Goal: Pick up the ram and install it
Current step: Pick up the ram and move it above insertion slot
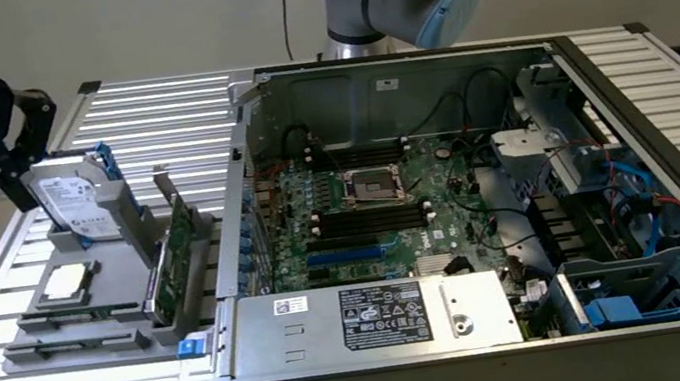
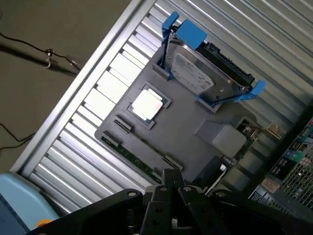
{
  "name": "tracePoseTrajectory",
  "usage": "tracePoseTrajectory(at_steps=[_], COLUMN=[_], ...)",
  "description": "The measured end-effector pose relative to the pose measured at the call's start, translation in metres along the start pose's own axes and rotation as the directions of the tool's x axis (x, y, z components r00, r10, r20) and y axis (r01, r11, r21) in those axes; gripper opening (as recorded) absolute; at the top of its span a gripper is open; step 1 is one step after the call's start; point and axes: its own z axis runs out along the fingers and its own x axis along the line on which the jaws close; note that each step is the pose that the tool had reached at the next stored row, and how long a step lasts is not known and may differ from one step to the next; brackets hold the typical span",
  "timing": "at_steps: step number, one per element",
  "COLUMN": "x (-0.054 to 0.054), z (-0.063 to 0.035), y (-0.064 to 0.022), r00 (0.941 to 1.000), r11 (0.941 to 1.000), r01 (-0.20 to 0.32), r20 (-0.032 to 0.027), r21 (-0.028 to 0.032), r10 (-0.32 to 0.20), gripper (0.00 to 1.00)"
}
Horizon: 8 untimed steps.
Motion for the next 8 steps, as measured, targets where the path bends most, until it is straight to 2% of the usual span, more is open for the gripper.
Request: tracePoseTrajectory(at_steps=[4,8], x=[0.0,0.0], z=[0.0005,0.0011], y=[0.0,-0.0001], r00=[0.9973,0.9893], r11=[0.9973,0.9894], r01=[0.074,0.146], r20=[-0.0027,-0.0053], r21=[0.0011,0.0021], r10=[-0.074,-0.145], gripper=[0.11,0.11])
